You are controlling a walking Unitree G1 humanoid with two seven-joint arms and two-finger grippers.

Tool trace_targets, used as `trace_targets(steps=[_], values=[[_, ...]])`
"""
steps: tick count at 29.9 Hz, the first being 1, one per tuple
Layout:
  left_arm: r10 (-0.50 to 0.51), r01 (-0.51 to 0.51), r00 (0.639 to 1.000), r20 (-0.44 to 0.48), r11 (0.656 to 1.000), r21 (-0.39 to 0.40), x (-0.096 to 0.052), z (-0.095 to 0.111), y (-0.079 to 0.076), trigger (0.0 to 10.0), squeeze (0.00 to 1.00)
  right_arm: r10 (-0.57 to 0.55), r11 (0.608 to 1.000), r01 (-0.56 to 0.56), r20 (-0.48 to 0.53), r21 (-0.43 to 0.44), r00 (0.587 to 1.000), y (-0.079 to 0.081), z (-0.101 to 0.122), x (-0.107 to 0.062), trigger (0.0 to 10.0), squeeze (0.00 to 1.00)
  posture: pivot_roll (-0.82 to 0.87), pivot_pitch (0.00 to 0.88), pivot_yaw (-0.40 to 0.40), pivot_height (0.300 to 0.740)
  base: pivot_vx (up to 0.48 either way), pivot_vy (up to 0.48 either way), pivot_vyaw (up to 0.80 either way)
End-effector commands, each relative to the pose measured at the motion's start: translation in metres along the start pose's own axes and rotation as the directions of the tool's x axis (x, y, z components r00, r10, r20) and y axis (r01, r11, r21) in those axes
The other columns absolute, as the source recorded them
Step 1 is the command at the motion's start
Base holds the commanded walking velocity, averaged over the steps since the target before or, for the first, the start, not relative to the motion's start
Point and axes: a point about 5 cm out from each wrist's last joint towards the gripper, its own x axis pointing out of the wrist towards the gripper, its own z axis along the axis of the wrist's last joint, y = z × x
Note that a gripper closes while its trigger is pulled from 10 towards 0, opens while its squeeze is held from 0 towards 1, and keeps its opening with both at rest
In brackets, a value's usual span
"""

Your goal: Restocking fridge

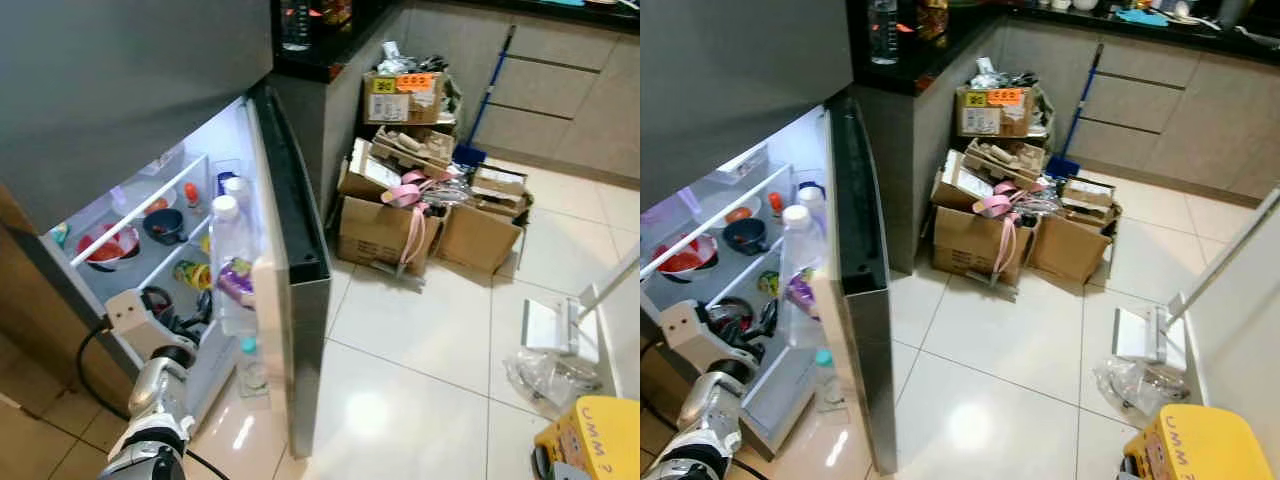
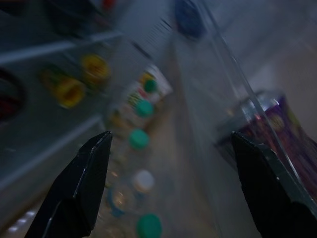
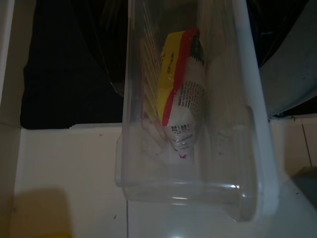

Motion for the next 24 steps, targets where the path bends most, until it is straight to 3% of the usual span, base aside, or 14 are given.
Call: trace_targets(steps=[1, 2, 3, 4, 7, 8, 9, 11, 14, 15, 16, 19, 22, 24], values=[[-0.126, 0.126, 0.990, -0.057, 0.992, -0.002, 0.006, -0.012, -0.023, 10.0, 0.00, -0.010, 1.000, 0.010, 0.007, -0.001, 1.000, -0.003, 0.000, -0.001, 10.0, 0.00, -0.09, 0.000, -0.045, 0.740, 0.000, 0.000, 0.00], [-0.323, 0.320, 0.938, -0.129, 0.947, -0.042, 0.006, -0.031, -0.054, 10.0, 0.00, -0.011, 1.000, 0.011, 0.008, -0.003, 1.000, -0.004, 0.001, -0.001, 10.0, 0.00, -0.09, 0.000, -0.042, 0.740, 0.000, 0.000, 0.00], [-0.323, 0.320, 0.938, -0.129, 0.947, -0.042, 0.006, -0.031, -0.054, 10.0, 0.00, -0.011, 1.000, 0.011, 0.008, -0.003, 1.000, -0.004, 0.001, -0.001, 10.0, 0.00, -0.09, 0.000, -0.042, 0.740, 0.000, 0.000, 0.00], [-0.412, 0.407, 0.898, -0.156, 0.911, -0.065, 0.005, -0.039, -0.069, 10.0, 0.00, -0.011, 1.000, 0.011, 0.009, -0.003, 1.000, -0.004, 0.001, -0.001, 10.0, 0.00, -0.09, 0.000, -0.042, 0.740, 0.000, 0.000, 0.00], [-0.470, 0.463, 0.866, -0.172, 0.882, -0.083, 0.003, -0.044, -0.079, 10.0, 0.00, -0.011, 1.000, 0.012, 0.009, -0.003, 1.000, -0.004, 0.001, -0.001, 10.0, 0.00, -0.09, 0.000, -0.042, 0.740, 0.000, 0.000, 0.00], [-0.646, 0.624, 0.737, -0.198, 0.763, -0.169, -0.006, -0.059, -0.112, 10.0, 0.00, -0.011, 1.000, 0.011, 0.010, -0.003, 1.000, -0.004, 0.001, -0.001, 10.0, 0.00, -0.10, 0.000, -0.043, 0.740, 0.000, 0.000, 0.00], [-0.717, 0.686, 0.667, -0.200, 0.697, -0.209, -0.011, -0.065, -0.127, 10.0, 0.00, -0.010, 1.000, 0.010, 0.010, -0.003, 1.000, -0.003, 0.001, -0.001, 10.0, 0.00, -0.10, 0.000, -0.043, 0.740, 0.000, 0.000, 0.00], [-0.717, 0.686, 0.667, -0.200, 0.697, -0.209, -0.011, -0.065, -0.127, 10.0, 0.00, -0.010, 1.000, 0.010, 0.010, -0.003, 1.000, -0.003, 0.001, -0.001, 10.0, 0.00, -0.10, 0.000, -0.043, 0.740, 0.000, 0.000, 0.00], [-0.813, 0.765, 0.550, -0.191, 0.582, -0.275, -0.022, -0.072, -0.151, 10.0, 0.00, -0.010, 1.000, 0.010, 0.010, -0.001, 1.000, -0.003, 0.001, -0.001, 10.0, 0.00, -0.10, 0.000, -0.038, 0.740, 0.000, 0.000, 0.00], [-0.813, 0.765, 0.550, -0.191, 0.582, -0.275, -0.022, -0.072, -0.151, 10.0, 0.00, -0.010, 1.000, 0.010, 0.010, -0.001, 1.000, -0.003, 0.001, -0.001, 10.0, 0.00, -0.10, 0.000, -0.038, 0.740, 0.000, 0.000, 0.00], [-0.794, 0.745, 0.576, -0.194, 0.607, -0.277, -0.020, -0.074, -0.148, 10.0, 0.00, -0.010, 1.000, 0.010, 0.011, 0.002, 1.000, -0.003, 0.001, -0.001, 10.0, 0.00, -0.10, 0.000, -0.038, 0.740, 0.000, 0.000, 0.00], [-0.660, 0.621, 0.707, -0.254, 0.751, -0.224, -0.017, -0.080, -0.118, 10.0, 0.00, -0.008, 1.000, 0.008, 0.010, 0.004, 1.000, -0.001, 0.000, 0.000, 10.0, 0.00, -0.09, 0.000, -0.037, 0.740, 0.000, 0.000, 0.00], [-0.530, 0.496, 0.785, -0.319, 0.848, -0.189, -0.023, -0.086, -0.086, 10.0, 0.00, -0.007, 1.000, 0.007, 0.011, 0.003, 1.000, -0.001, 0.000, 0.000, 10.0, 0.00, -0.09, 0.000, -0.037, 0.740, 0.000, 0.000, 0.00], [-0.374, 0.347, 0.841, -0.390, 0.927, -0.141, -0.037, -0.092, -0.053, 10.0, 0.00, -0.001, 1.000, 0.000, 0.036, 0.012, 0.999, 0.000, 0.003, 0.000, 10.0, 0.00, -0.09, 0.000, -0.035, 0.740, 0.000, 0.000, 0.00]])
